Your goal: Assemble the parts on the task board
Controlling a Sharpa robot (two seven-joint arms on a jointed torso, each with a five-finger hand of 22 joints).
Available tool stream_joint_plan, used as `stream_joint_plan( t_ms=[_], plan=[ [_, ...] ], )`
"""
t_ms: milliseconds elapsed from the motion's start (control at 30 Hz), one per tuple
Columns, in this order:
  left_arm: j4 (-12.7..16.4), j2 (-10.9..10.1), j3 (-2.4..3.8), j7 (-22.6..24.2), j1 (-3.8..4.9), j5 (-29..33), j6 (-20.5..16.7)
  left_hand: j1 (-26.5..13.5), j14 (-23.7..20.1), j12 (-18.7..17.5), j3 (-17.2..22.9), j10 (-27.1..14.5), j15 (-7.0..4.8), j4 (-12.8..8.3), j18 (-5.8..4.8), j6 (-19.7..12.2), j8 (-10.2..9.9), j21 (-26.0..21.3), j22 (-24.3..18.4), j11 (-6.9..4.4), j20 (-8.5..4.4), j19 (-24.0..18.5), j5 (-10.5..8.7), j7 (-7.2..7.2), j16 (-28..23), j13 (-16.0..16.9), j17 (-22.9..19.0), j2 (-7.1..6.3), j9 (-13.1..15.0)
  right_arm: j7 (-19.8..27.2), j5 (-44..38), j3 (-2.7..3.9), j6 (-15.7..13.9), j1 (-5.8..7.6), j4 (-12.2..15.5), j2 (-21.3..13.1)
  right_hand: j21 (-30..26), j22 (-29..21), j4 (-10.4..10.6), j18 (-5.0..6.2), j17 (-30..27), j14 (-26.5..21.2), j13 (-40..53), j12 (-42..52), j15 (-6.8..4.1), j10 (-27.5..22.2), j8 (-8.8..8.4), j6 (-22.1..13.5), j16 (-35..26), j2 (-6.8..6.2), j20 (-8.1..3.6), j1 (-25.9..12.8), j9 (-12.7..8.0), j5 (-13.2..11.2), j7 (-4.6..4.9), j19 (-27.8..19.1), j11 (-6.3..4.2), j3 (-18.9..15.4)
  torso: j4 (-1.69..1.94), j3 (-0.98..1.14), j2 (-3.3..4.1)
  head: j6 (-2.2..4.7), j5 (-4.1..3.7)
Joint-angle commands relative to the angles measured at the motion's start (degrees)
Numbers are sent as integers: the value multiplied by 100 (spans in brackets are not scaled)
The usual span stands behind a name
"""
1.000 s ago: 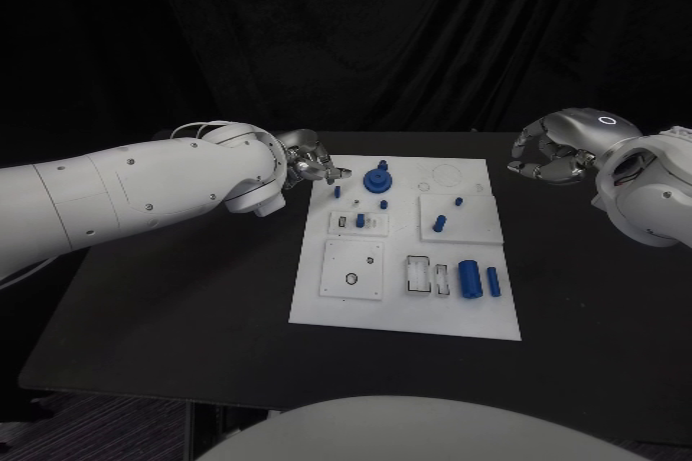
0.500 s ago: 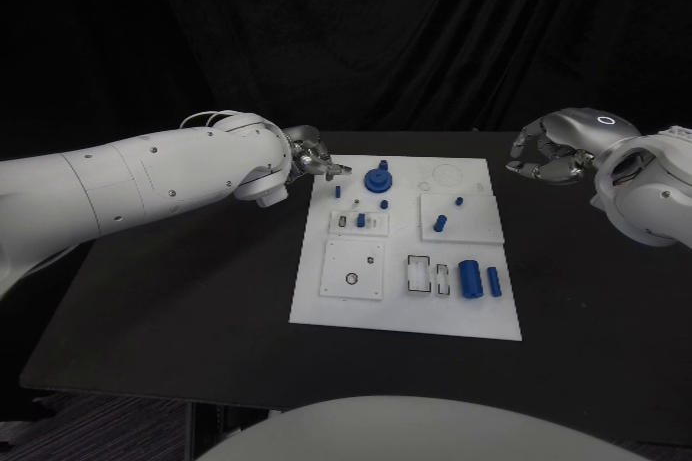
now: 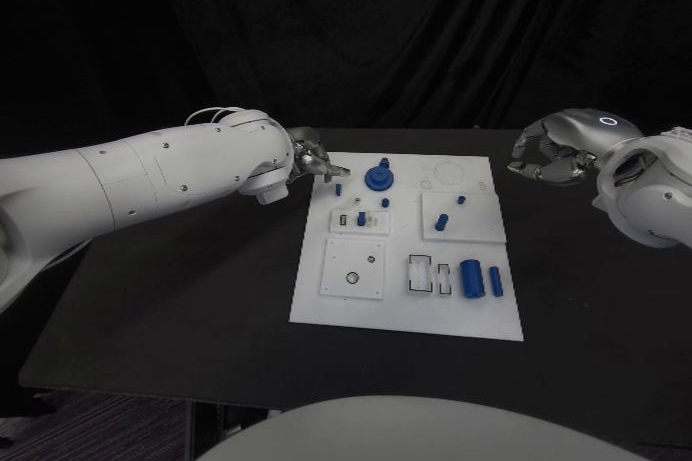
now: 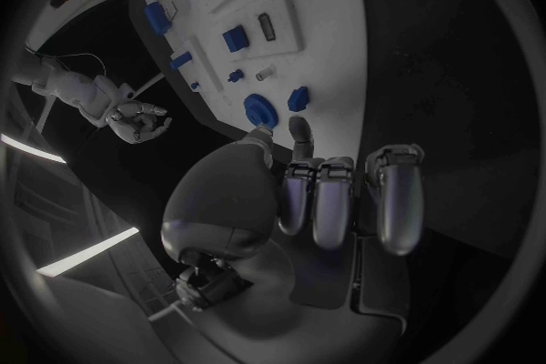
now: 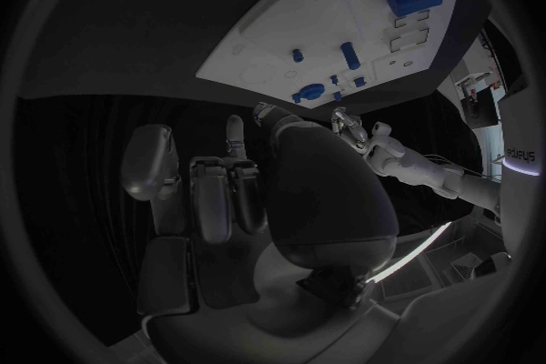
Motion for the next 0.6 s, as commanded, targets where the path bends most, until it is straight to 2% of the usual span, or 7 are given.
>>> stream_joint_plan(
  t_ms=[33,200,600],
  plan=[
    [-42,36,4,-9,-31,21,224,-39,595,20,-45,617,6,-10,-84,19,3,-35,830,1,18,39,-10,17,15,1508,1508,16,6,-87,-20,5,-47,-11,0,7,-40,820,-23,57,1332,472,1478,-15,-36,541,-37,31,-32,26,5,52,-7,35,-10,-32,-13,24,-2,4,-1,1,0],
    [-106,85,4,-40,-66,21,206,-42,595,20,-52,617,11,-15,-80,-18,-22,-51,820,7,22,27,24,25,15,1508,1508,30,0,-86,-20,5,-37,-11,-6,9,-40,820,-25,57,1329,470,1480,-14,-36,544,-40,28,-35,29,5,55,-9,35,-11,-30,-14,27,0,11,-8,1,-13],
    [-182,138,4,-33,-129,21,221,-31,595,20,-57,617,24,-25,-72,-77,-77,-84,803,22,33,4,90,44,15,1508,1508,55,-24,-86,-20,5,-12,-13,-12,10,-57,816,-34,60,1326,467,1474,-19,-38,534,-46,25,-37,37,3,65,-15,35,-11,-38,-15,36,-1,-1,-8,1,-12]
  ],
)
